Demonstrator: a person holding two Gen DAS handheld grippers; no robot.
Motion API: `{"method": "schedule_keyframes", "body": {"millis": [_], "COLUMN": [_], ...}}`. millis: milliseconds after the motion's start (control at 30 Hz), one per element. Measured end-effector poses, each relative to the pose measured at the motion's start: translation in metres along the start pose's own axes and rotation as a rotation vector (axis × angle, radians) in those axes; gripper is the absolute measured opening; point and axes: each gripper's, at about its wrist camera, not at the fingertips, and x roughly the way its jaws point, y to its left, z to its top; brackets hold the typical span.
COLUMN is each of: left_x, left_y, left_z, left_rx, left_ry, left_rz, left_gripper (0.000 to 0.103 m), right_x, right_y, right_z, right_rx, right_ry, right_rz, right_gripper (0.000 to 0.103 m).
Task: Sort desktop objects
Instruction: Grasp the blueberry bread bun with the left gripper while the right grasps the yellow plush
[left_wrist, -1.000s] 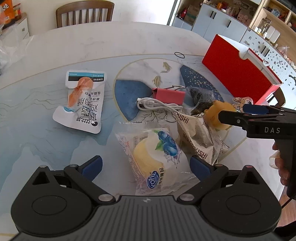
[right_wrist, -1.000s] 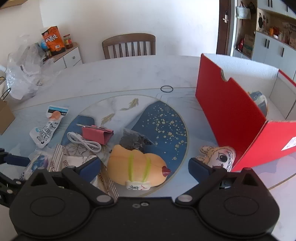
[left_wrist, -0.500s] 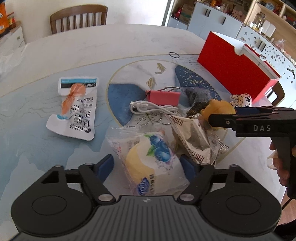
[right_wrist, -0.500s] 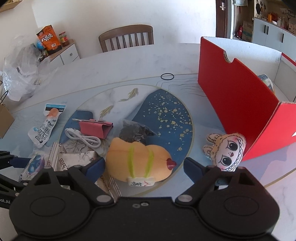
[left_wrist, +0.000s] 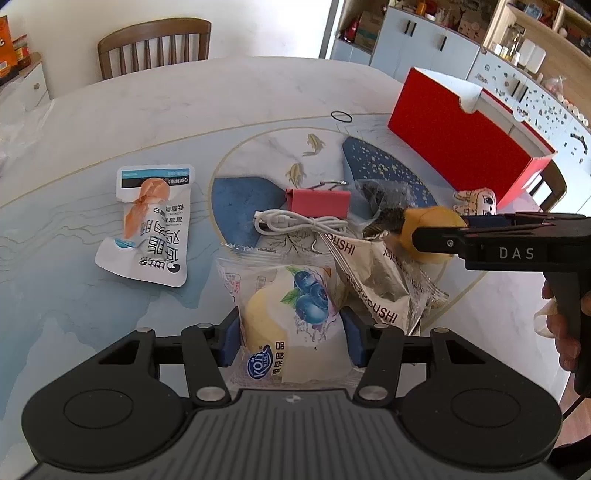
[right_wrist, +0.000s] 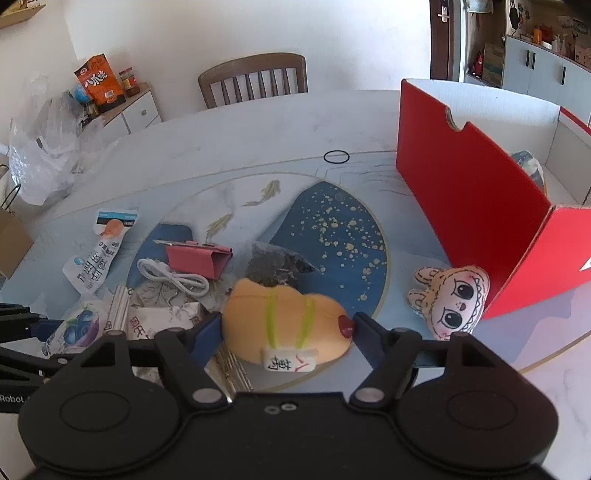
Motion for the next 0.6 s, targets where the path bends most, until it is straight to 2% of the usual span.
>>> {"method": "schedule_keyframes", "body": {"millis": [600], "left_x": [-0.042], "left_y": [0.004], "left_z": [0.013], "left_rx": [-0.044], "left_ry": [-0.075], "left_rz": [0.017], "left_gripper": [0.054], "right_x": [-0.038], "right_y": [0.000], "right_z": [0.008], "right_rx": [0.011], "right_ry": [-0.047], "right_rz": [0.010], "right_gripper": [0.073]}}
